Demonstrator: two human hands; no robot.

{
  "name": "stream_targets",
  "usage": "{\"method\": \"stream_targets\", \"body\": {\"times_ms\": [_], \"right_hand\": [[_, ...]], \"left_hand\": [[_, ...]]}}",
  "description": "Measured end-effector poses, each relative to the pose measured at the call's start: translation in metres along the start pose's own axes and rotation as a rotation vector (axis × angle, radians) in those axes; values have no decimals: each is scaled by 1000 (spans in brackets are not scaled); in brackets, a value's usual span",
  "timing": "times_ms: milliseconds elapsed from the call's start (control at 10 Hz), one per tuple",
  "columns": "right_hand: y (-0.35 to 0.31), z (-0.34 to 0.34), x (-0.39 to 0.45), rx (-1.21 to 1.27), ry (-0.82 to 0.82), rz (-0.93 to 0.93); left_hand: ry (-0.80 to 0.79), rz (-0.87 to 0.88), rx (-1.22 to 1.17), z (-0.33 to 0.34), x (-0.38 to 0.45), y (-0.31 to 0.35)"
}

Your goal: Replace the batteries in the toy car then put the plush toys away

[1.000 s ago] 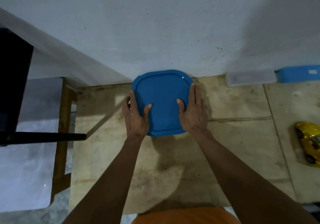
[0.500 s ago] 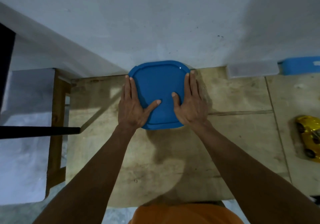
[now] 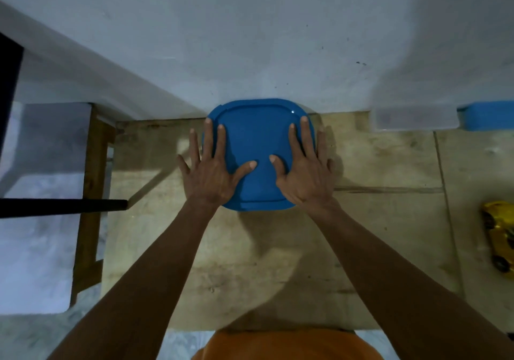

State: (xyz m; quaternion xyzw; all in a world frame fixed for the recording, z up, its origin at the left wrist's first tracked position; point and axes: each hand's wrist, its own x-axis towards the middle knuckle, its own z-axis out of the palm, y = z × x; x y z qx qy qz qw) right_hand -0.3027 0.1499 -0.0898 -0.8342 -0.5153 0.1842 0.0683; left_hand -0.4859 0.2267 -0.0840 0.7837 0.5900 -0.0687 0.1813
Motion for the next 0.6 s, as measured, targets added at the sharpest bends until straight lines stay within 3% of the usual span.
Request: {"method": "stream_targets", "body": {"times_ms": [200, 300, 500, 600], "right_hand": [[-7, -15, 2, -21, -78, 18], [-17, -27, -5, -82, 3, 13], [-10, -20, -74, 195, 249, -44], [11, -6, -150, 335, 220, -1]], "left_hand": [[-70, -70, 86, -17, -3, 16], [33, -91, 112, -24, -16, 36], [266, -36, -102, -8, -80, 43], [396, 2, -264, 10, -137, 19]]}}
